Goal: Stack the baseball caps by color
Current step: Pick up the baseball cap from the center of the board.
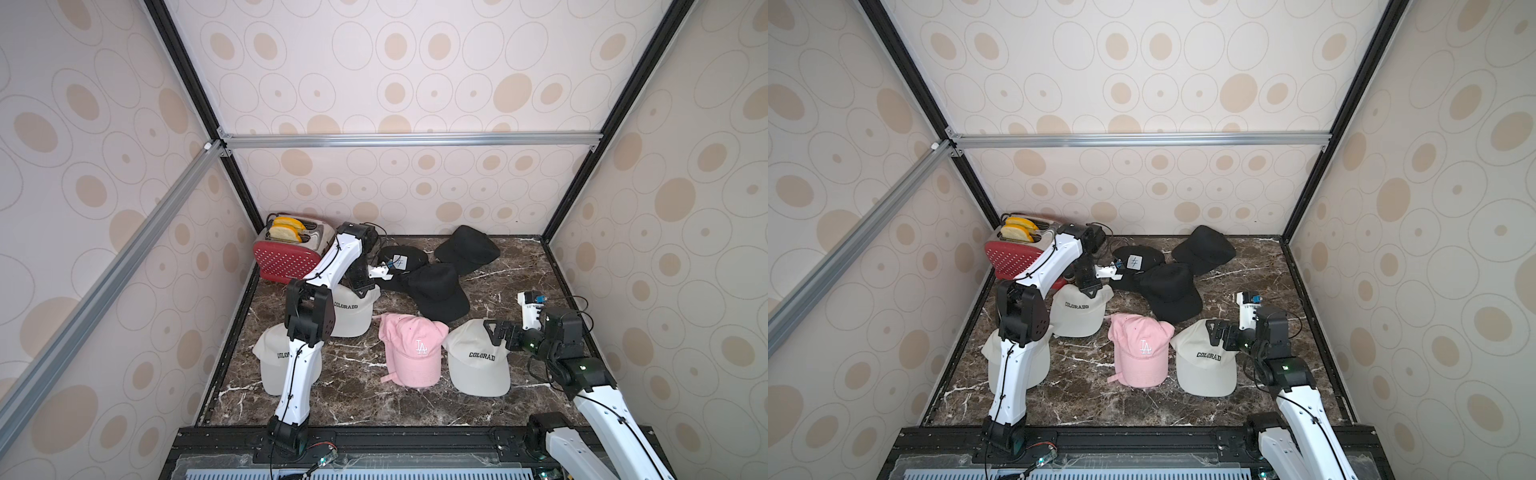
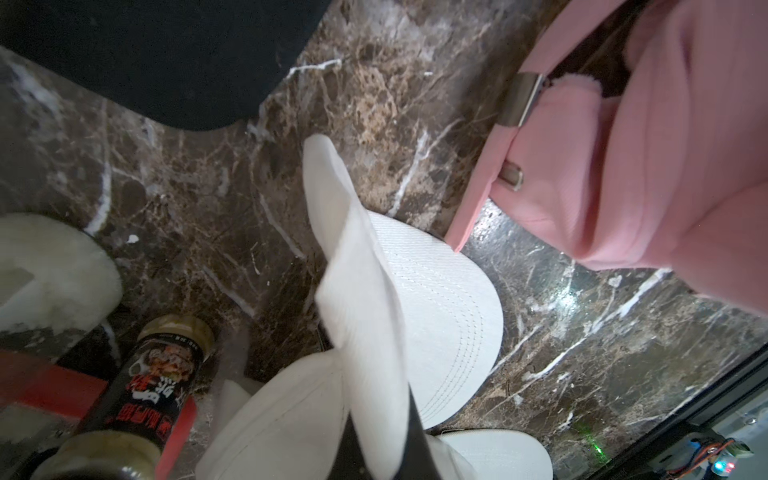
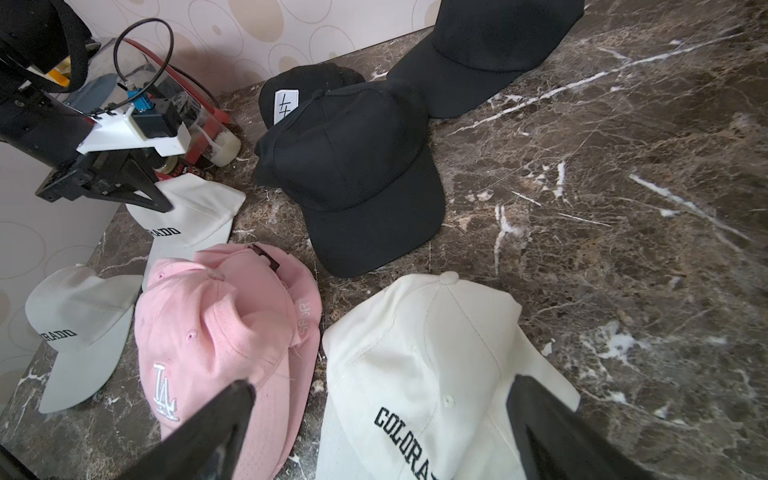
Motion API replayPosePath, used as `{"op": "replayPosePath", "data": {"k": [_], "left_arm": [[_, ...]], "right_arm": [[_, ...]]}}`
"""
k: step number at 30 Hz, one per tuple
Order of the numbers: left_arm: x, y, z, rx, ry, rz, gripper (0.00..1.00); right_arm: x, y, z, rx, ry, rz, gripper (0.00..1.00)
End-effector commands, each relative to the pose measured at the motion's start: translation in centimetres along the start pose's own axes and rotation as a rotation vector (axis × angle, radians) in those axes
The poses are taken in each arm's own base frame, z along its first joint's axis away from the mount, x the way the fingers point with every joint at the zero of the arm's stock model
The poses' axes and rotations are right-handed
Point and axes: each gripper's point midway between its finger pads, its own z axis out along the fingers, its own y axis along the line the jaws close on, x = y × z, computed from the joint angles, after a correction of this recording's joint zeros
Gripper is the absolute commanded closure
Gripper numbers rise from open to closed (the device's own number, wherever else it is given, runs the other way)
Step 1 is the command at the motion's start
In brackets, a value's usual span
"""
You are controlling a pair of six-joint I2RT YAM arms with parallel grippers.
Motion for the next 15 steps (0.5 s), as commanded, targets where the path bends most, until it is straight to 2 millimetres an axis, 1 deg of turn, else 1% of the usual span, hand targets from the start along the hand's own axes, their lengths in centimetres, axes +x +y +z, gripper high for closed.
{"op": "replayPosePath", "data": {"k": [1,8,13,15], "left_arm": [[-0.4,0.1,-4.7,-0.088,-0.090,-0.020,1.00],[-0.9,0.0,-10.2,-0.196,-0.228,-0.083,1.00],[-1.1,1.6,-14.8,-0.341,-0.361,-0.284,1.00],[-1.6,1.7,-16.4,-0.356,-0.434,-0.346,1.00]], "right_arm": [[0.4,0.1,0.1,-0.009,0.012,-0.003,0.00],[0.6,0.8,0.7,-0.063,0.020,-0.009,0.00],[0.1,2.7,1.0,-0.180,0.015,-0.015,0.00],[-0.3,3.6,1.1,-0.229,0.010,-0.008,0.00]]}}
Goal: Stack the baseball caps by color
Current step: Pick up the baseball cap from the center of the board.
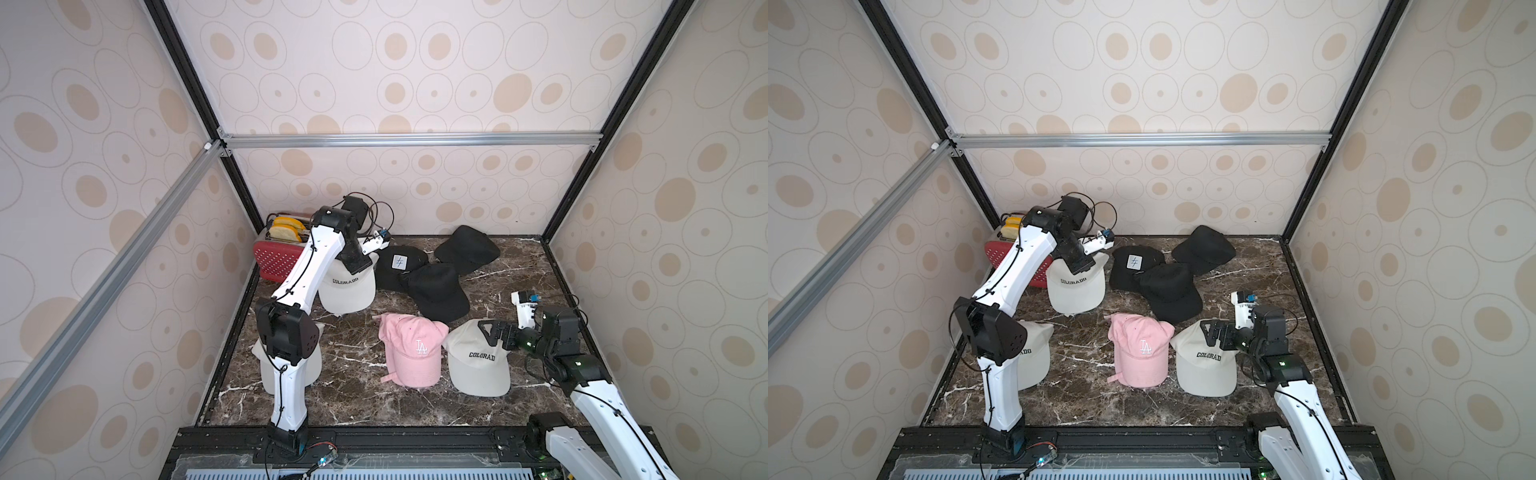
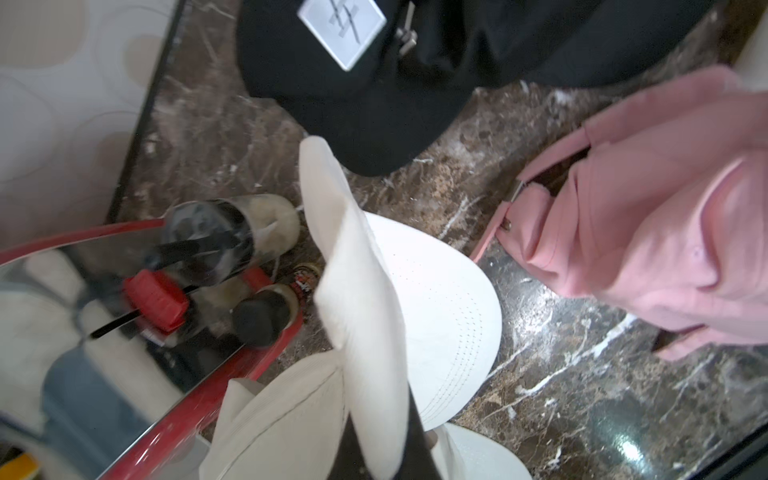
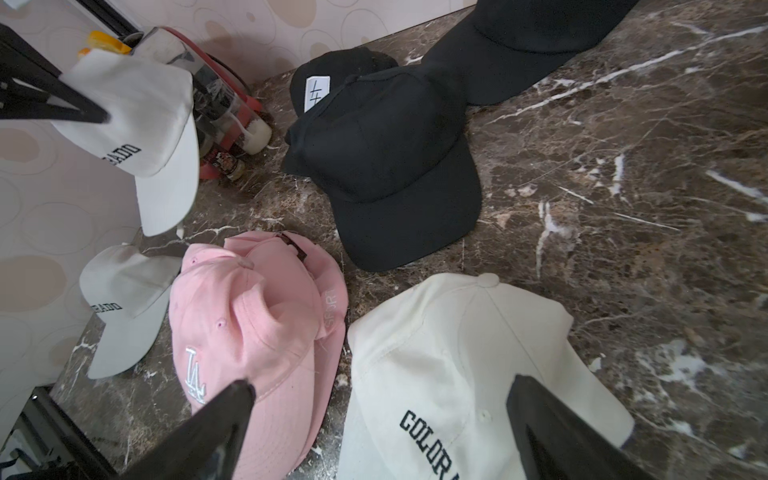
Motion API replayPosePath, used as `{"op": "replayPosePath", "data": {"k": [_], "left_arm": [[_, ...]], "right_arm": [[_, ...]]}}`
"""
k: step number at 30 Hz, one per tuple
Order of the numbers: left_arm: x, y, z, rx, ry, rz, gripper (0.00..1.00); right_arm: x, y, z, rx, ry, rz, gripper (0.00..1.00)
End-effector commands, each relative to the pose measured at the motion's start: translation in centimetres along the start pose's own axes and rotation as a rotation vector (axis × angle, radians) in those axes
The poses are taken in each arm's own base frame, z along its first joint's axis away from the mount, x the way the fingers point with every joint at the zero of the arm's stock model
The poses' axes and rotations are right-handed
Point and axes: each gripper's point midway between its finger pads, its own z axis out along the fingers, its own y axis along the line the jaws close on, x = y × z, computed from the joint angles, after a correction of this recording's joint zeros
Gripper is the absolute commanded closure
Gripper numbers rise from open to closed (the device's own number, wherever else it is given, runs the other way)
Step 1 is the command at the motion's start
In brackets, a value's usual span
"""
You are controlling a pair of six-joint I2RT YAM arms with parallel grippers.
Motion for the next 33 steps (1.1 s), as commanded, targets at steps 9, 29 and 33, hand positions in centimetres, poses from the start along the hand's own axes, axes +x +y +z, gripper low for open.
{"op": "replayPosePath", "data": {"k": [9,29,33], "left_arm": [[-7.5,-1.8,-9.0,0.147,-0.449,-0.338,1.00],[-12.1,-13.4,-11.1,0.265,-0.535,-0.089,1.00],[-12.1,-15.5,-11.1,0.295,-0.531,-0.036,1.00]], "right_arm": [[-1.6,4.7,0.7,-0.296,-0.026,0.041,0.03],[-5.4,9.8,-1.2,-0.557,-0.041,-0.052,0.17],[-6.2,10.4,-0.4,-0.615,0.011,-0.004,0.27]]}}
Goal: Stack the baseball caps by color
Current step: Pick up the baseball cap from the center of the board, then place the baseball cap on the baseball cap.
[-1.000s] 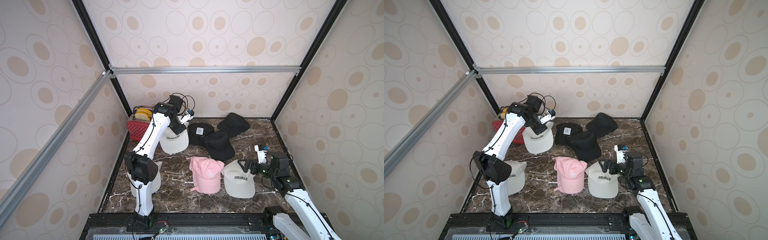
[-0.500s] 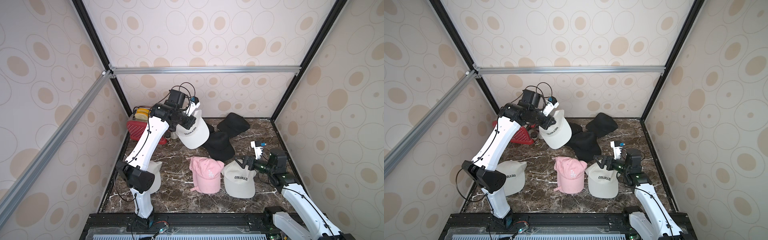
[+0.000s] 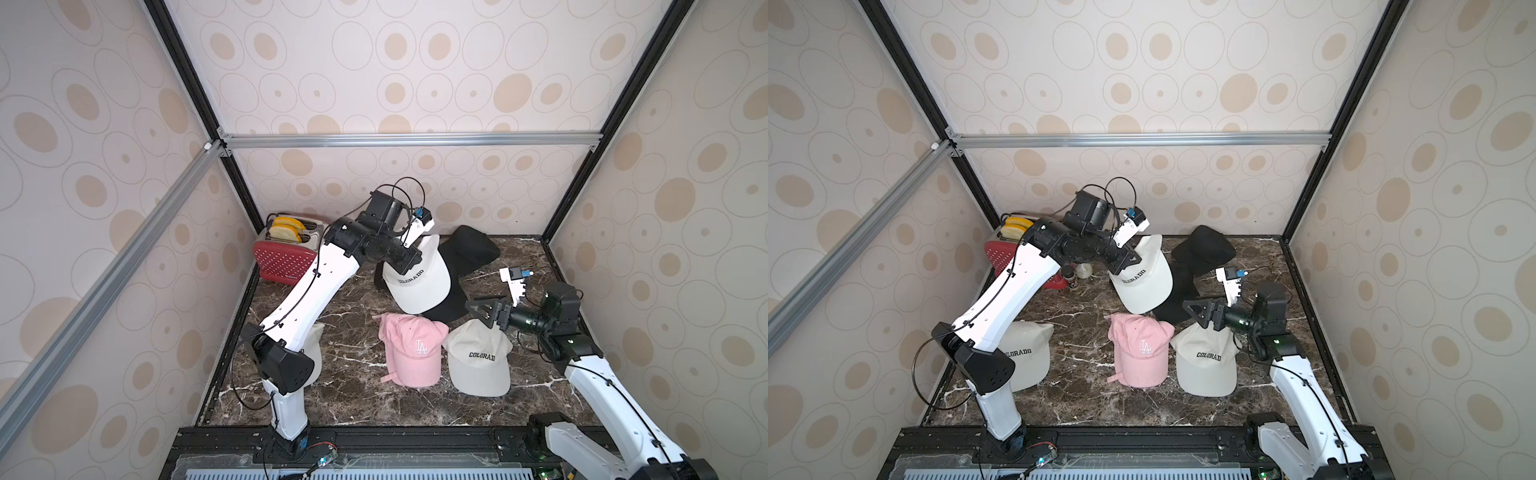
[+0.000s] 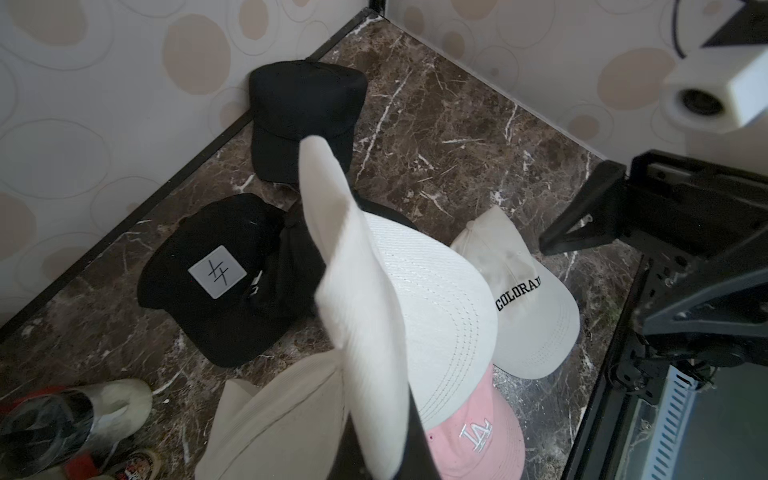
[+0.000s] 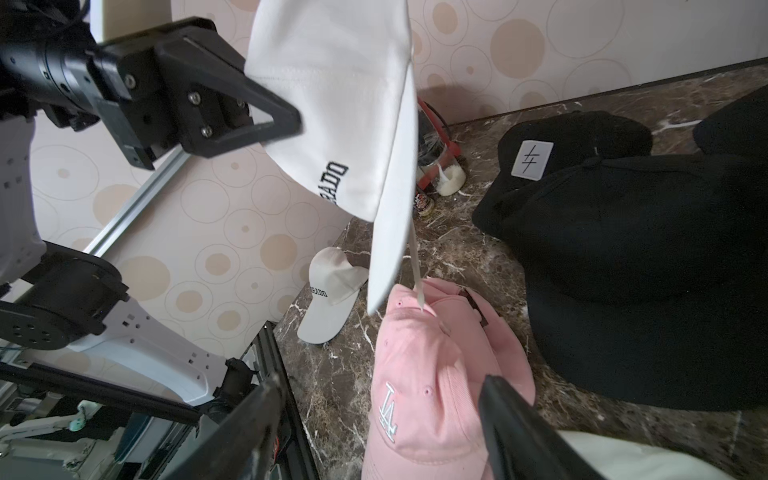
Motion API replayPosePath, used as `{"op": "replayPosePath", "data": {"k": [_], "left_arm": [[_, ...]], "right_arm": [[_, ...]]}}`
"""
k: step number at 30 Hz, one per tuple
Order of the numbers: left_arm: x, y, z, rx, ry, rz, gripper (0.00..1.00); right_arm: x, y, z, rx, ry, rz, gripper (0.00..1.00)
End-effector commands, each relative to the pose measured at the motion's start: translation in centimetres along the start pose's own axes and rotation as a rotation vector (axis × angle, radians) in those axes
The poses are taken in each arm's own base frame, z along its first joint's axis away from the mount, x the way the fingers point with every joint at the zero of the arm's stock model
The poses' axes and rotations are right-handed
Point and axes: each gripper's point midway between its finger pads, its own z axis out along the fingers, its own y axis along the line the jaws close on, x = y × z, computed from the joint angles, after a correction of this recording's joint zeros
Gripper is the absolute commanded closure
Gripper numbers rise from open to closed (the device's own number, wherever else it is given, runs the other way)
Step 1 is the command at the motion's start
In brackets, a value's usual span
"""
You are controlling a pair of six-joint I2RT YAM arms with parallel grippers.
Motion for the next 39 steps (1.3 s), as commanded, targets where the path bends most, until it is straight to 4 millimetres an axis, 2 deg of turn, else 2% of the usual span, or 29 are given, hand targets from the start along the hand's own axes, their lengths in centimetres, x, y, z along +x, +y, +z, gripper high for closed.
{"op": "replayPosePath", "data": {"k": [1,7,14,17,18,21,25,30,31,32,36,37,39], "left_arm": [[-1.0,-2.0,-1.0,0.036,-0.044,0.067,1.00],[-1.0,-3.9,-0.5,0.068,-0.037,0.104,1.00],[-1.0,-4.6,-0.7,0.085,-0.043,0.117,1.00],[-1.0,-4.6,-0.6,0.083,-0.041,0.119,1.00],[-1.0,-4.6,-0.5,0.082,-0.040,0.119,1.00],[-0.9,-4.5,-0.4,0.082,-0.039,0.120,1.00],[-0.8,-4.3,-0.2,0.069,-0.032,0.122,1.00],[-0.7,-3.5,0.0,0.028,-0.024,0.125,1.00],[-0.7,-3.3,0.0,0.013,-0.024,0.122,0.95],[-0.7,-2.9,0.1,-0.005,-0.025,0.115,0.84],[-0.5,-2.0,0.5,-0.054,-0.006,0.101,0.74],[-0.6,-1.8,0.4,-0.067,-0.009,0.095,0.67],[-0.9,-1.3,0.0,-0.098,-0.024,0.079,0.45]], "right_arm": [[-0.5,1.0,0.6,-0.077,0.040,0.027,0.30],[-1.2,0.8,2.0,-0.081,0.060,0.037,0.43],[-1.5,0.0,3.0,-0.052,0.069,0.049,0.57],[-1.9,-0.4,3.2,-0.037,0.062,0.049,0.66],[-1.6,0.2,3.7,-0.056,0.078,0.043,0.70],[-1.6,0.1,4.0,-0.058,0.080,0.047,0.80],[-1.3,-0.1,3.9,-0.043,0.088,0.046,1.00],[-0.9,-0.4,3.3,0.007,0.085,0.038,1.00],[-0.9,-0.5,3.1,0.023,0.080,0.036,1.00],[-1.0,-0.5,2.9,0.035,0.074,0.030,1.00],[-1.2,-0.5,2.2,0.053,0.060,0.016,1.00],[-1.1,-0.3,2.1,0.049,0.063,0.016,1.00],[-1.6,-1.2,1.4,0.060,0.046,0.040,1.00]]}}
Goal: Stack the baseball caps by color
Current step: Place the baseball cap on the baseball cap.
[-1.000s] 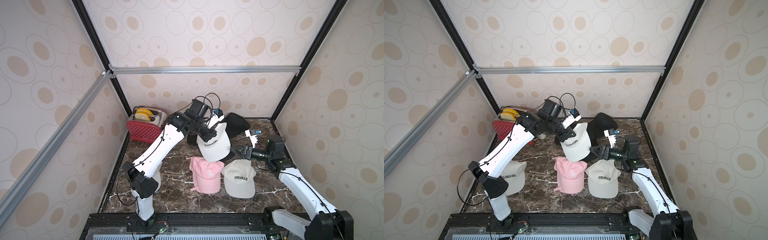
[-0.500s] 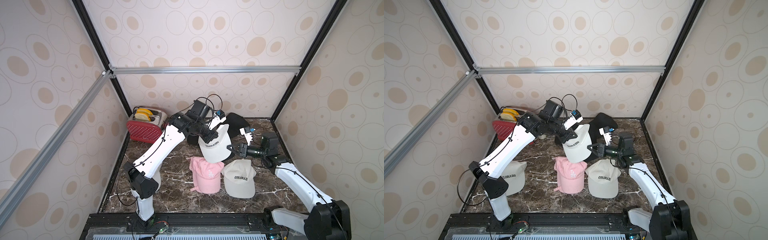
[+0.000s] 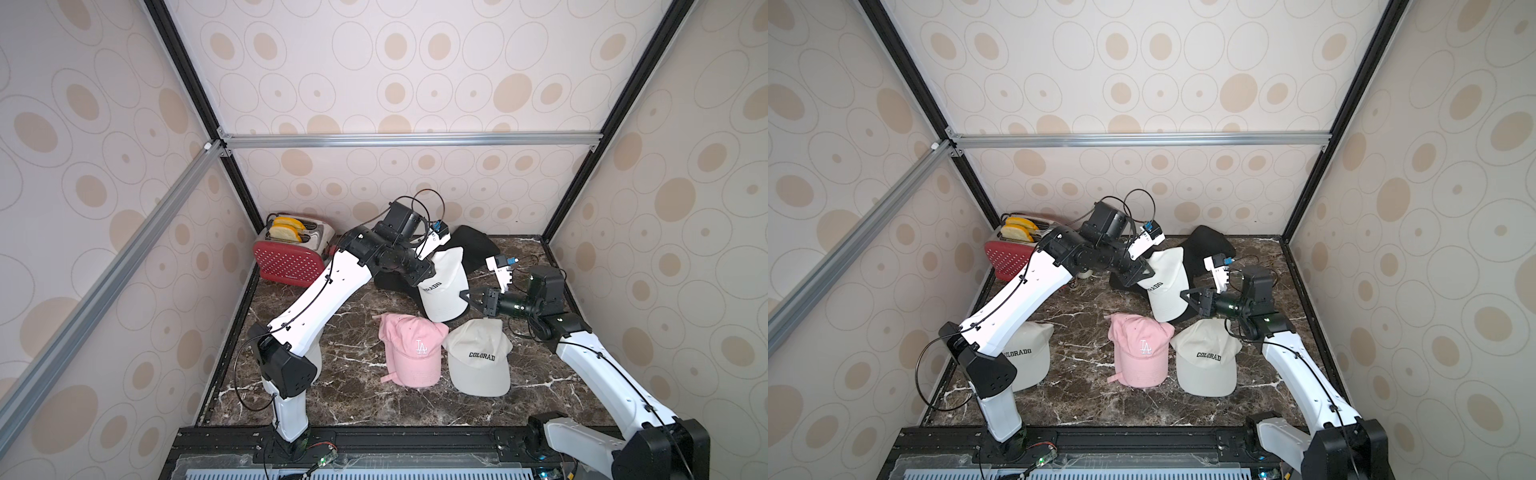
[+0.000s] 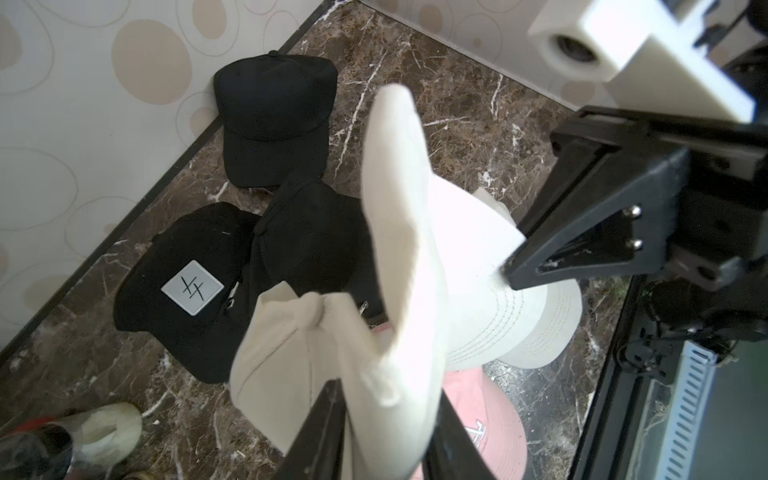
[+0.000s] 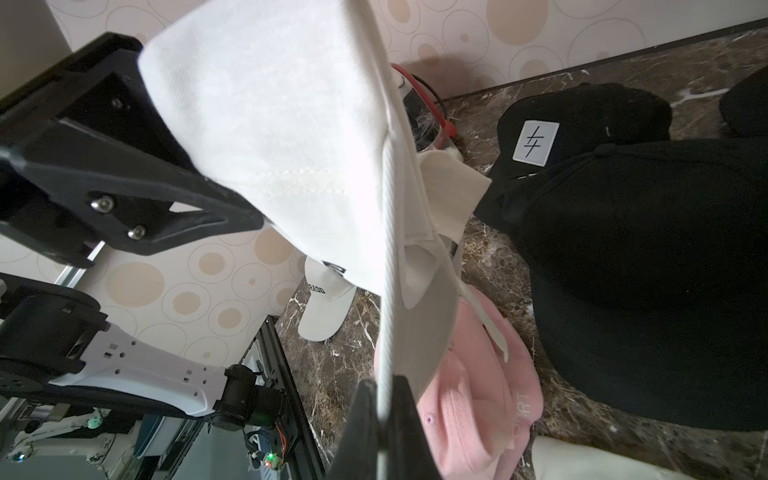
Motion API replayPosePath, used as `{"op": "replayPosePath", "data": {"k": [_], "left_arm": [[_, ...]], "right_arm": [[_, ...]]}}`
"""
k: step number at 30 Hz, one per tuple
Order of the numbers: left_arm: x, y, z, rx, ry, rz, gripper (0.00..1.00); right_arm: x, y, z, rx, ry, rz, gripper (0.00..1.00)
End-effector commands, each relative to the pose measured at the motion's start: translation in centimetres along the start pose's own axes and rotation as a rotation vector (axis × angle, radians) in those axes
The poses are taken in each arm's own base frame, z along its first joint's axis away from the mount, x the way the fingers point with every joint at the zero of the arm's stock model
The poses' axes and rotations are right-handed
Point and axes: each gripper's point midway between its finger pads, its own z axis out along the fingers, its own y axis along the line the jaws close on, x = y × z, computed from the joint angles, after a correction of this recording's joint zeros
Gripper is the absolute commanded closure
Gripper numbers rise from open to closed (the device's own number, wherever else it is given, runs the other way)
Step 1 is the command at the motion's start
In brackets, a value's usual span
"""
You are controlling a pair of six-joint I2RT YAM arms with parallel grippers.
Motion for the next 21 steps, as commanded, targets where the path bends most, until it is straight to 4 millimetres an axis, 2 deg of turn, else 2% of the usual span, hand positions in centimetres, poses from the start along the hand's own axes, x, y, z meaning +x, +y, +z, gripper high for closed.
{"op": "replayPosePath", "data": {"k": [1,3,4,9,11,13,14,17,21], "left_arm": [[-1.3,1.0,-2.1,-0.089,-0.065,-0.023,0.32],[-1.6,1.9,-3.0,-0.148,-0.107,-0.043,0.08],[-1.7,2.5,-3.5,-0.191,-0.136,-0.054,0.01],[-1.8,5.3,-6.3,-0.378,-0.250,-0.118,0.01],[-1.7,6.9,-7.6,-0.483,-0.305,-0.162,0.01],[-0.8,9.2,-9.2,-0.636,-0.370,-0.242,0.01],[-0.5,9.7,-9.8,-0.671,-0.400,-0.266,0.01],[0.4,10.5,-10.7,-0.690,-0.457,-0.332,0.01],[1.2,10.3,-10.6,-0.672,-0.443,-0.351,0.01]], "right_arm": [[-0.6,-0.5,-1.2,0.010,-0.024,0.006,1.00],[-1.1,-0.7,-2.0,-0.002,-0.047,0.016,1.00],[-1.4,-0.7,-2.4,-0.004,-0.058,0.015,1.00],[-1.6,-1.3,-4.0,0.051,-0.091,0.046,1.00],[-1.1,-2.5,-4.7,0.117,-0.101,0.084,1.00],[-0.2,-4.0,-5.7,0.202,-0.111,0.130,1.00],[0.2,-4.5,-6.1,0.231,-0.115,0.148,1.00],[1.6,-5.3,-7.3,0.309,-0.122,0.192,1.00],[4.3,-5.0,-8.4,0.370,-0.079,0.265,1.00]]}}
